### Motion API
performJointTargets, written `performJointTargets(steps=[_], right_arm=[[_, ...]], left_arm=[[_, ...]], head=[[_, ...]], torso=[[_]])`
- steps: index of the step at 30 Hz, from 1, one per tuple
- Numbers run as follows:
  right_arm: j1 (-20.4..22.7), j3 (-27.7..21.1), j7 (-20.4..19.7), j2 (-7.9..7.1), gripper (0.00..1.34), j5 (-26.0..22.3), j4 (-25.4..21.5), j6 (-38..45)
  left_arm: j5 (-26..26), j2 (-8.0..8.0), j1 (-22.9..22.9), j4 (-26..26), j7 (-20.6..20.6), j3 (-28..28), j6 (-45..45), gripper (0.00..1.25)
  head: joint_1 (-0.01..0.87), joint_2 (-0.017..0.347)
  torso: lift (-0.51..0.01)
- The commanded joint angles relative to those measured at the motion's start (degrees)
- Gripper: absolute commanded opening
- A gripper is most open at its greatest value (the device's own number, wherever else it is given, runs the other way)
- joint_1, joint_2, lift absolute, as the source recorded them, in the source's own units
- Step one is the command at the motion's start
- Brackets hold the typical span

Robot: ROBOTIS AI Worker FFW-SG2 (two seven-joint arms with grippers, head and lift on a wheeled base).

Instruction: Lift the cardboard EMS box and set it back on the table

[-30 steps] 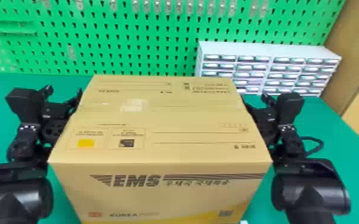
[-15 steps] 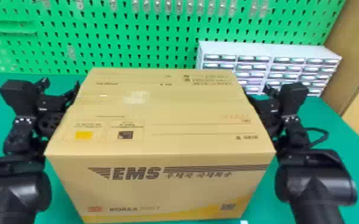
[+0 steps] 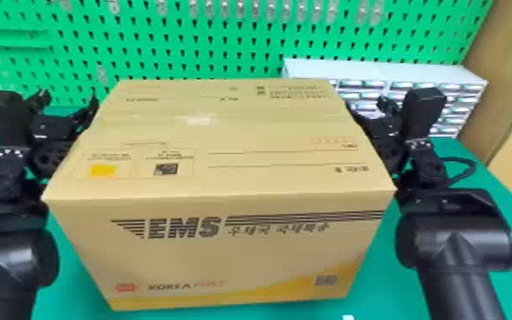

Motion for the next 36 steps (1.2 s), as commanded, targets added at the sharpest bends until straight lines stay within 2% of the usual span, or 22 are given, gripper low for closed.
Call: performJointTargets(steps=[1, 36], right_arm=[[0.1, 0.7, 0.0, 0.01, 0.8, -0.1, -0.1, 0.5], [-0.5, 1.3, 0.0, 0.01, 0.8, -0.1, -0.1, 1.3]], left_arm=[[0.2, 0.02, -0.1, -0.2, 0.0, -0.3, 0.2, 0.81], [0.5, -0.06, 0.0, -0.2, 0.4, -1.3, 0.4, 0.81]], head=[[0.678, -0.014], [0.678, -0.014]], torso=[[-0.091], [-0.091]])
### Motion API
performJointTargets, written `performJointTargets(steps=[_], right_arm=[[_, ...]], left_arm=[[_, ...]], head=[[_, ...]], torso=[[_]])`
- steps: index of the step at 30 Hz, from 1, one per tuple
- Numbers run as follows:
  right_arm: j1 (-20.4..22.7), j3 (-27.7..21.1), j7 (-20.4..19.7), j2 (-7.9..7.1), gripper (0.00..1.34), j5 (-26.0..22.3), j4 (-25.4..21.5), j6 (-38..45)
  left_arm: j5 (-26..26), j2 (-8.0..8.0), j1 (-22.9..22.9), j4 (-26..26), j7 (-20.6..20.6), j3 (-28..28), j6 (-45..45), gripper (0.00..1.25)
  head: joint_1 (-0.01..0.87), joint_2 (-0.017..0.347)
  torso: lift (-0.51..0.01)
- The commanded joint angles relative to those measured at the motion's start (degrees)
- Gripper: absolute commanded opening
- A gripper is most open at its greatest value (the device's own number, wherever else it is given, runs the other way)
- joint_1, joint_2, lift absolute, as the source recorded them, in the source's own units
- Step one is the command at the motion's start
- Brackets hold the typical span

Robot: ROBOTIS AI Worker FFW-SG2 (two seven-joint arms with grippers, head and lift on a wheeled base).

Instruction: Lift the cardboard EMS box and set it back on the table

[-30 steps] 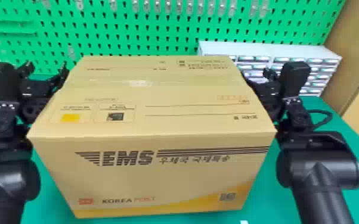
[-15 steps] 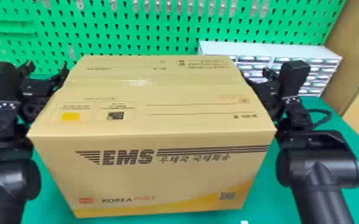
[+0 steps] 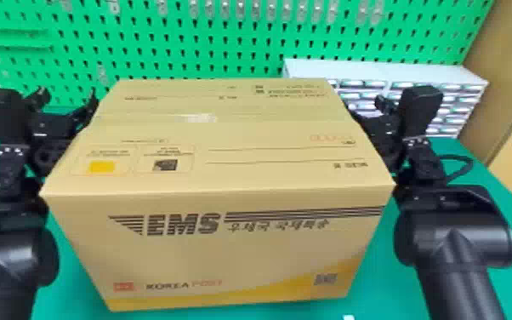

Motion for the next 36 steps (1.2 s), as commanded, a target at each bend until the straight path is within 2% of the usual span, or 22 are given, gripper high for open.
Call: performJointTargets(steps=[1, 13, 21, 36], right_arm=[[-0.1, 0.1, 0.0, 0.0, 0.8, 0.0, 0.1, 0.1], [-0.2, 0.2, 0.0, -0.09, 0.8, 0.0, 0.6, 0.5], [0.6, -0.4, 0.0, -0.09, 0.8, -1.3, 3.9, -1.3], [1.2, 1.7, 0.0, -1.76, 0.8, -2.8, 9.4, -2.0]], left_arm=[[0.0, 0.03, 0.0, 0.0, 0.0, -0.2, 0.1, 0.81], [0.4, -0.06, 0.4, 0.4, 0.3, -0.1, 0.4, 0.81], [1.3, -0.06, 1.7, 1.7, 0.3, -0.3, 0.3, 0.81], [2.0, -0.06, 2.7, 6.4, 0.3, -0.6, -0.7, 0.81]], head=[[0.678, -0.014], [0.678, -0.014], [0.678, -0.014], [0.678, -0.014]], torso=[[-0.091], [-0.091], [-0.091], [-0.091]])
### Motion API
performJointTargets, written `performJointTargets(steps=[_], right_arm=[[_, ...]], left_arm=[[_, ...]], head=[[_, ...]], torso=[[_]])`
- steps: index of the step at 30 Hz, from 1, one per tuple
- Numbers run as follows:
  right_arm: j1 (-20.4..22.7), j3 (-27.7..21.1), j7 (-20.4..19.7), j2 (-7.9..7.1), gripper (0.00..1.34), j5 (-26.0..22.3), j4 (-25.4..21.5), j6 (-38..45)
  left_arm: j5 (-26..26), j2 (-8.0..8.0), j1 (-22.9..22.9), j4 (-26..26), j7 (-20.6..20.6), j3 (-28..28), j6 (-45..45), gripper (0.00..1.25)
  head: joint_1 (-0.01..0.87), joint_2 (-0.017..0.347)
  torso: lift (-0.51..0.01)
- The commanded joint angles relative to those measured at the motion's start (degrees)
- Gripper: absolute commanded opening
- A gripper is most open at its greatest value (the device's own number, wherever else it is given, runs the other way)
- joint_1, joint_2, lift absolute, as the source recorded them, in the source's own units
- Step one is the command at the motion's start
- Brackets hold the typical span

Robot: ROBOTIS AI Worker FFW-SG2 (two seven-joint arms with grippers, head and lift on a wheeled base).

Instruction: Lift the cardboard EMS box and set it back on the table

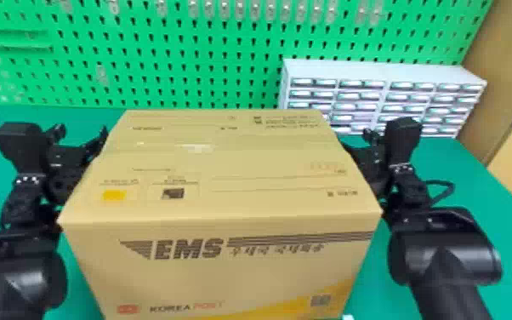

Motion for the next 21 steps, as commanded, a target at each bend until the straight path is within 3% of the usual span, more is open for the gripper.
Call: performJointTargets(steps=[1, 12, 21], right_arm=[[0.2, 0.5, 0.0, -0.21, 0.8, -0.2, 1.1, 0.0], [1.2, 0.2, 0.1, -0.3, 0.8, -0.2, 1.6, 0.0], [2.2, -1.8, 0.1, -1.17, 0.8, -0.2, -0.4, 0.1]], left_arm=[[0.3, 0.01, 0.2, 1.4, 0.0, -0.4, -0.3, 0.81], [1.1, 0.01, 0.5, 4.5, -0.1, 0.6, -3.1, 0.81], [1.6, 0.1, 0.8, 3.9, -0.7, 2.1, -4.0, 0.82]], head=[[0.678, -0.014], [0.678, -0.014], [0.678, -0.014]], torso=[[-0.091], [-0.091], [-0.091]])
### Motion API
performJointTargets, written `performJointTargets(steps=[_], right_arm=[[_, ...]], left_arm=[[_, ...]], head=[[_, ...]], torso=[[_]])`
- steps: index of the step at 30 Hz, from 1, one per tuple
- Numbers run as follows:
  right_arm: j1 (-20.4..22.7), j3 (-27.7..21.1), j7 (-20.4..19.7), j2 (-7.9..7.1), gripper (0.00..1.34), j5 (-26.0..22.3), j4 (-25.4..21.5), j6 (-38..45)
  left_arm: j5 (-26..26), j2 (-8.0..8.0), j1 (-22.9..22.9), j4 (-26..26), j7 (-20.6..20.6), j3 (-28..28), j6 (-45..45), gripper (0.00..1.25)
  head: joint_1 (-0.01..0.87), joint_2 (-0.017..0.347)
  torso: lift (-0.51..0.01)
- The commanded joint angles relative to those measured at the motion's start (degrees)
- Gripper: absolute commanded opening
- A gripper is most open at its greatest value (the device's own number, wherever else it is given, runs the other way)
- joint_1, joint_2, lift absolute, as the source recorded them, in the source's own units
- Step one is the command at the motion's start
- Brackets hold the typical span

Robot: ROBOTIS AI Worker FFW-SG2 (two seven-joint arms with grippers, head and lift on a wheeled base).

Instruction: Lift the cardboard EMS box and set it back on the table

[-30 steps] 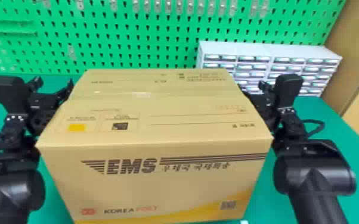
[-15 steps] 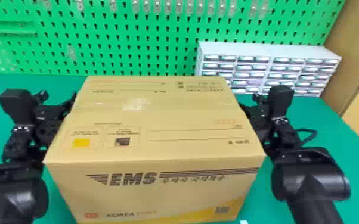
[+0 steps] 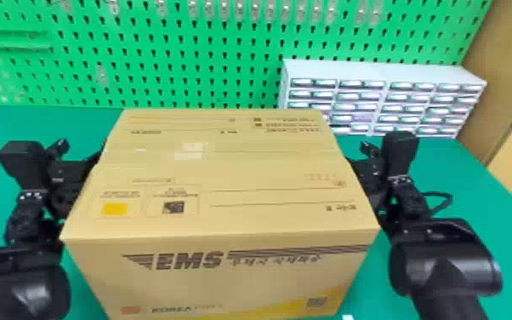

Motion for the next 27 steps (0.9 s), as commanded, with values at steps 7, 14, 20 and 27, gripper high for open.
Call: performJointTargets(steps=[7, 14, 20, 27], right_arm=[[1.2, -5.7, 0.0, -1.39, 0.8, 1.6, -3.2, 0.5], [3.0, -11.6, 0.0, -3.15, 0.8, 1.7, -6.3, 0.6], [4.6, -16.5, 0.0, -3.41, 0.8, 1.6, -8.4, 0.8], [4.7, -17.5, 0.0, -2.8, 0.8, 1.7, -8.6, 0.1]], left_arm=[[-1.0, 0.06, 0.3, -1.5, -1.5, 5.1, -0.3, 0.82], [-2.2, 0.06, 0.7, -3.5, -3.3, 9.8, -0.4, 0.82], [-1.9, 0.06, 1.2, -4.8, -3.7, 12.1, -0.6, 0.82], [-1.6, -0.03, 0.4, -4.9, -3.7, 12.0, -1.4, 0.82]], head=[[0.678, -0.014], [0.678, -0.014], [0.678, -0.014], [0.678, -0.014]], torso=[[-0.091], [-0.091], [-0.091], [-0.091]])
